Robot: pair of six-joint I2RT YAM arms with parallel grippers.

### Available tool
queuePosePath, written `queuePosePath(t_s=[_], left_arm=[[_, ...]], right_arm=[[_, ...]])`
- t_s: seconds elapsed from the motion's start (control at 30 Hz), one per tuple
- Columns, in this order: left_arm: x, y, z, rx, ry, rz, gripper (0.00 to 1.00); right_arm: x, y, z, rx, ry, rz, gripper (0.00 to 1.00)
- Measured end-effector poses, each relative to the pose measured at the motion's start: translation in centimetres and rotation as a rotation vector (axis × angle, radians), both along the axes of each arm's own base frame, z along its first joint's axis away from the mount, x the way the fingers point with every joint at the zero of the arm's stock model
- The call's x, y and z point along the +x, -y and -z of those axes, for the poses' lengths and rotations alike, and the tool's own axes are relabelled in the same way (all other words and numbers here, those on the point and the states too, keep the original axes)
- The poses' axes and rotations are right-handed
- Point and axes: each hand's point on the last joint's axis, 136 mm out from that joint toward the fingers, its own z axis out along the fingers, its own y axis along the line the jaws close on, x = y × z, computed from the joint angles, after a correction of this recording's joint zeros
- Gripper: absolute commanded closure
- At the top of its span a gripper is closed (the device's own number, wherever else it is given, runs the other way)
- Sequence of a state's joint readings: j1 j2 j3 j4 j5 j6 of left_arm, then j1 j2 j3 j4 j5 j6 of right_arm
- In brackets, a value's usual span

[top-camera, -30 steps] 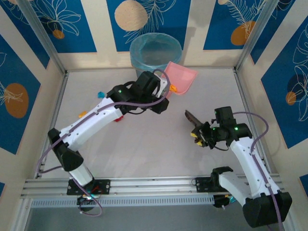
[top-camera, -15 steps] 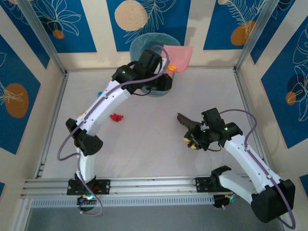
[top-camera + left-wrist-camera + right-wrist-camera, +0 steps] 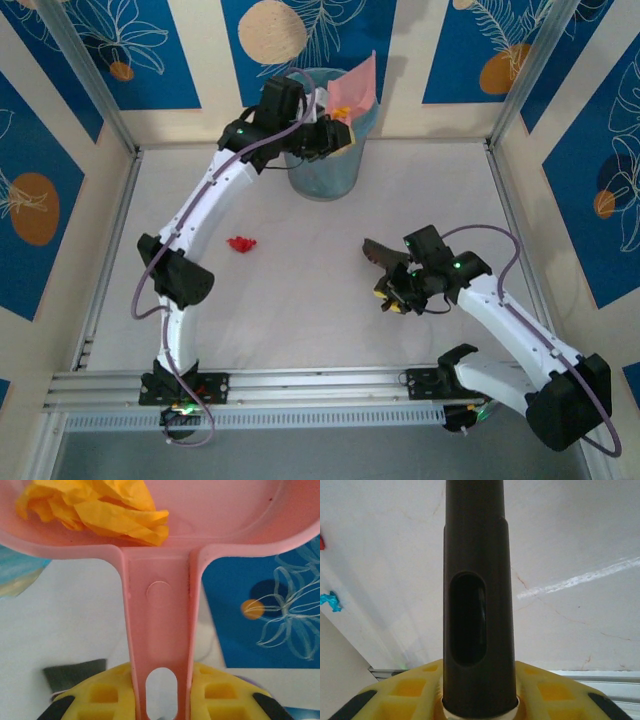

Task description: Sweep away the paper scraps from the table

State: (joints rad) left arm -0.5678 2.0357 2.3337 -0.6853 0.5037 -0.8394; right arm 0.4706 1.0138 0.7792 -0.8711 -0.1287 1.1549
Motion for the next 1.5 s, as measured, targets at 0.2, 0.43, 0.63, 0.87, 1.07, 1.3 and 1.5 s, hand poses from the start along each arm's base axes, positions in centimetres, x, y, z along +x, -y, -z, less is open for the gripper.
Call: queuePosePath(t_s=[0.2,0.43,0.63,0.87,1.07,1.3,1.5], left_arm=[[1.7,0.4,-2.0,-0.213,-0.067,0.022,1.0],[3.6,1.0,-1.5,-0.399,-0.183,0.038,1.0],[4.9,0.4,-2.4,-0.537,-0.21,0.032,1.0],[5.8,-0.6,-3.2,-0.611,-0.214,0.022,1.0],[5.8,-0.7,-3.6,-0.662,-0.216,0.032,1.0],[5.8,-0.9,-3.5,-0.692,-0.225,0.036,1.0],[6.1,-1.1,-2.3,-0.716,-0.27,0.021,1.0]], right_arm=[[0.1,-1.0,0.1,-0.021,-0.024,-0.035,1.0],[0.3,-2.1,-0.3,-0.039,-0.027,-0.075,1.0],[0.2,-2.9,-0.2,-0.052,-0.038,-0.108,1.0],[0.2,-3.9,-0.2,-0.064,-0.048,-0.145,1.0],[0.4,-4.9,-0.4,-0.075,-0.051,-0.178,1.0],[0.2,-5.5,-0.5,-0.111,-0.041,-0.222,1.0],[0.1,-6.0,-0.6,-0.124,-0.038,-0.249,1.0]])
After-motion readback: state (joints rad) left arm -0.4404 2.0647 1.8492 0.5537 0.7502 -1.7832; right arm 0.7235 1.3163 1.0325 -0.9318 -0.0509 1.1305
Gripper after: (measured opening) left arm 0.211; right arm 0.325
